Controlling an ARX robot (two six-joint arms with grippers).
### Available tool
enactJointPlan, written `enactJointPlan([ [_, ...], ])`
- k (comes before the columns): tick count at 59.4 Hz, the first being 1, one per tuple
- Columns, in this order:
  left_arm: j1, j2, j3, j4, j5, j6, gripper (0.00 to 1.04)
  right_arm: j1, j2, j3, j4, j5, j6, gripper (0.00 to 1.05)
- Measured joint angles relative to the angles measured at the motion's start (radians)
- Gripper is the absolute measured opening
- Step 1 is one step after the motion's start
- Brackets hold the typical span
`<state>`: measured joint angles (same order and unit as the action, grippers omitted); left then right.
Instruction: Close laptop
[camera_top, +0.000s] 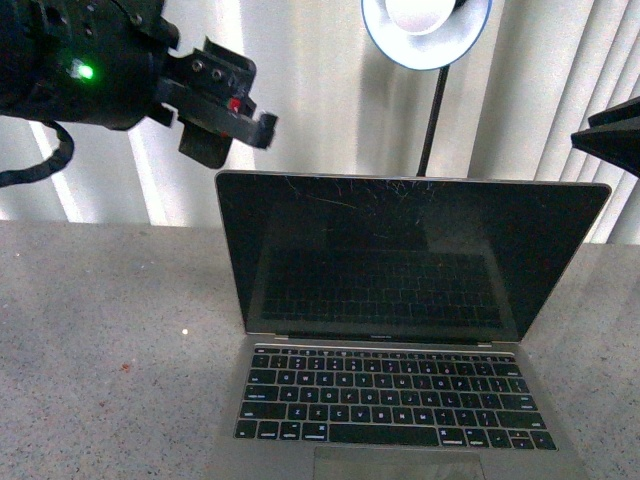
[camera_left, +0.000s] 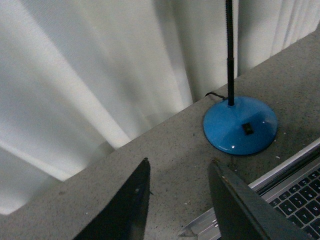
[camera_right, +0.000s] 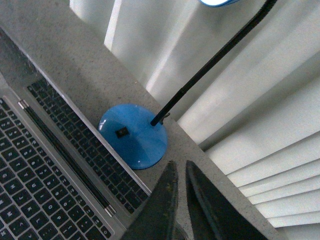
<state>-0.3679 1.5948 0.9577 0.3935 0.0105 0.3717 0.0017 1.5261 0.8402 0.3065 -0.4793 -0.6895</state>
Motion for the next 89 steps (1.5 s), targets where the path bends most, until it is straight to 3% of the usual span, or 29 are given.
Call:
enactJointPlan([
  [2,-0.008,0.007,0.015,-0.005,-0.002,0.019,0.28,0.002,0.011,0.016,-0.029,-0.011,-0.026,0.03],
  [10,-0.024,0.05,0.089,-0.032,-0.039,0.064,0.04,0.023,0.047,0.075,-0.104,-0.024,-0.103,0.03],
  [48,-0.061,0.179,0.217,-0.218,-0.063,0.186,0.04,0.071,0.152,0.227,-0.243,-0.025,-0.21,0.03],
  [89,-0.066,0.178,0.226,-0.291,-0.063,0.203,0.04,0.066,0.157,0.233,-0.331,-0.043,-0.275,0.03],
])
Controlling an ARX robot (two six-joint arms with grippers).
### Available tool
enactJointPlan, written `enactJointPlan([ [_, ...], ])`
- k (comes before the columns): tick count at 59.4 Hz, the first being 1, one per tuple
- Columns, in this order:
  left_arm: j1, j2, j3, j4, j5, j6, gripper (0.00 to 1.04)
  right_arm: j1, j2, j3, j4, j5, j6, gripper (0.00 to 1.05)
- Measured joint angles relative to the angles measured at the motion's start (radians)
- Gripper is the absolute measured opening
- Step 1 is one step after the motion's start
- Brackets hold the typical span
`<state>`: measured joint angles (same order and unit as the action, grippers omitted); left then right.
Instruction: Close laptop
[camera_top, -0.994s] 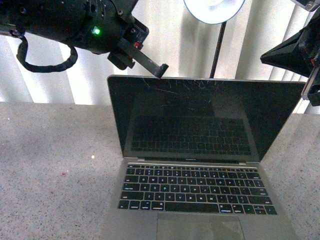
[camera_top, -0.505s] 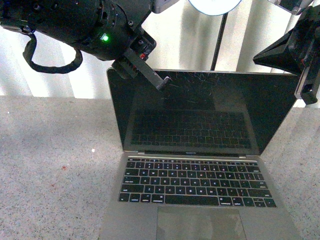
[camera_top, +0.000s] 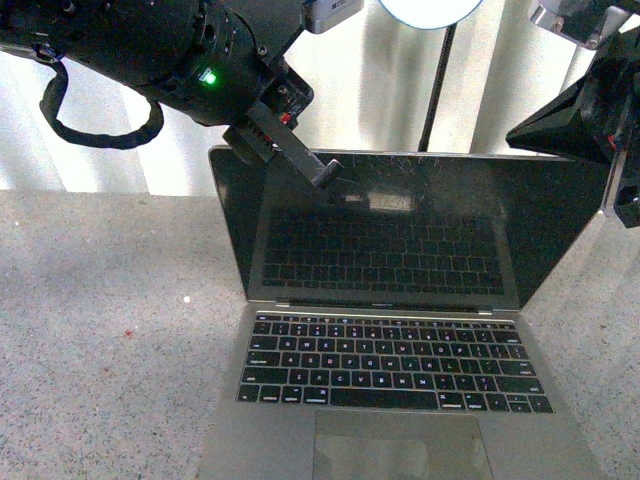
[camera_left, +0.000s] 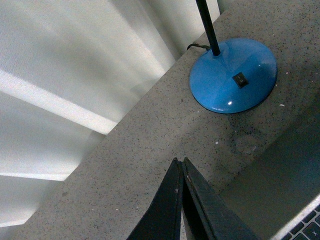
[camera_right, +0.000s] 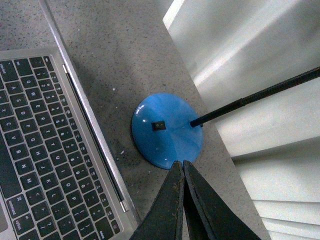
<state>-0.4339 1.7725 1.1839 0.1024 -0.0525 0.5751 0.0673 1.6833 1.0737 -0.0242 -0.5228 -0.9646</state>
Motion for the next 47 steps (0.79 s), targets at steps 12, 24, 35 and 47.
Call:
enactJointPlan([
  [12,0.001,0.0,-0.002,-0.024,0.024,0.006,0.04,-0.008,-0.005,-0.017,-0.024,-0.003,-0.021,0.03],
  [24,0.002,0.0,-0.005,-0.033,0.031,0.009,0.04,-0.009,-0.017,-0.032,-0.046,-0.006,-0.044,0.03],
  [35,0.002,-0.001,-0.021,-0.043,0.037,0.013,0.04,-0.001,-0.019,-0.035,-0.068,-0.009,-0.056,0.03],
  [47,0.0,-0.014,-0.055,-0.051,0.052,0.015,0.04,0.021,-0.019,-0.041,-0.087,-0.008,-0.063,0.03],
])
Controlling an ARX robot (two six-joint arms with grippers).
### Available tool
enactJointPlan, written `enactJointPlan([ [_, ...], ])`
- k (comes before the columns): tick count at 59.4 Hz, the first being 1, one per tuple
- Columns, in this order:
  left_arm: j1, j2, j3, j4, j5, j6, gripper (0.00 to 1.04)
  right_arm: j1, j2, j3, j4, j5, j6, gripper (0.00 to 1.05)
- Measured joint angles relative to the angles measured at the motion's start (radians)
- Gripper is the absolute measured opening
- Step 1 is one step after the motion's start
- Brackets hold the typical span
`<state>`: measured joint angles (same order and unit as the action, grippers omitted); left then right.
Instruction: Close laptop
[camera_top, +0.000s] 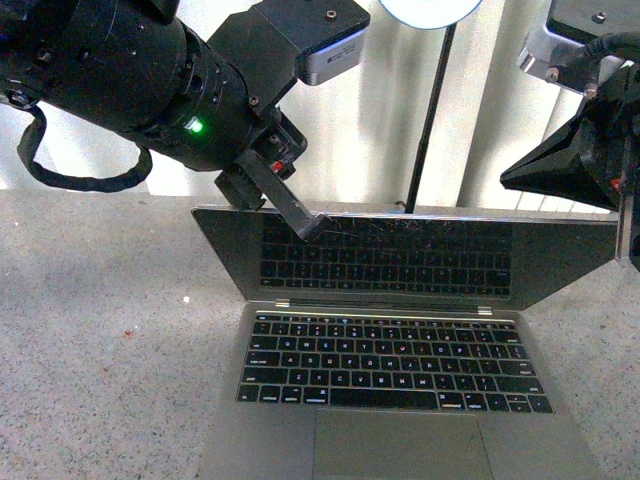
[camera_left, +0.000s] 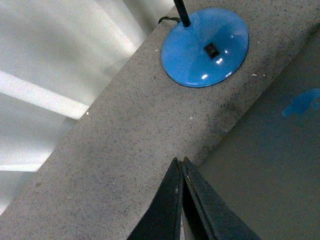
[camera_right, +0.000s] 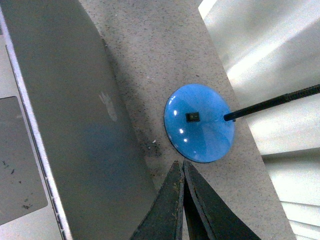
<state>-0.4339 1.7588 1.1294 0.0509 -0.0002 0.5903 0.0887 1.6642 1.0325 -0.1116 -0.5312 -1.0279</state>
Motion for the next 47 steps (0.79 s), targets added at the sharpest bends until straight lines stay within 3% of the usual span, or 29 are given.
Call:
enactJointPlan([
  [47,-0.008,-0.063,-0.135,0.009,0.014,-0.026,0.04,0.056,0.0,-0.077,-0.01,0.023,-0.024,0.03],
])
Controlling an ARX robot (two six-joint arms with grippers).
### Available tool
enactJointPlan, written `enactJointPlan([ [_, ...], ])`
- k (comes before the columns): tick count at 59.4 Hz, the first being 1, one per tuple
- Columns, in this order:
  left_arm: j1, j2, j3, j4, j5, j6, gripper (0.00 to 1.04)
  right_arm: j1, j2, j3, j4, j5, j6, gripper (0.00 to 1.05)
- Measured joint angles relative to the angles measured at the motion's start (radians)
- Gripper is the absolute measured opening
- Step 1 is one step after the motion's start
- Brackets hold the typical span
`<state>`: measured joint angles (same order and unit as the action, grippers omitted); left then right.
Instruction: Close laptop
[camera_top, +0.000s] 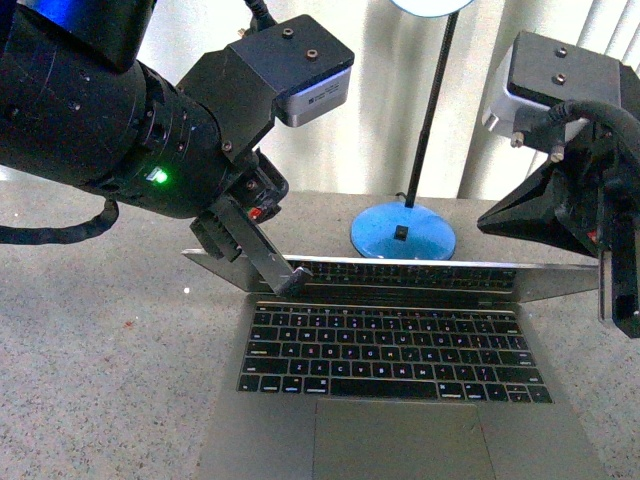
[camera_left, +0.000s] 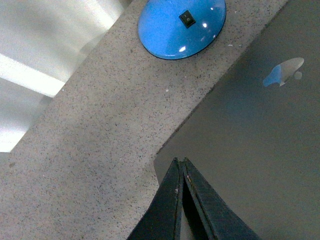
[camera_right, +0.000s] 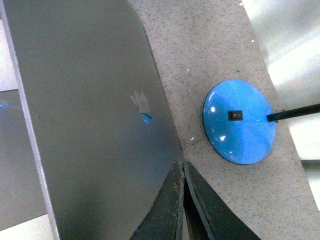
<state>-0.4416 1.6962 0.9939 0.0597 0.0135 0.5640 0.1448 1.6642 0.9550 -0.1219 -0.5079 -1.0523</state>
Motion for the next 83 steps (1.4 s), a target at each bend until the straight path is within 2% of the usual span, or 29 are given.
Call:
enactJointPlan([
  [33,-0.031,0.001,-0.029,0.0,0.024,-0.005,0.04,-0.004,0.0,-0.029,-0.041,-0.009,-0.03,0.03],
  [83,-0.056,0.019,-0.093,0.026,0.032,-0.027,0.04,-0.003,0.007,-0.099,-0.01,-0.008,-0.056,0.03],
])
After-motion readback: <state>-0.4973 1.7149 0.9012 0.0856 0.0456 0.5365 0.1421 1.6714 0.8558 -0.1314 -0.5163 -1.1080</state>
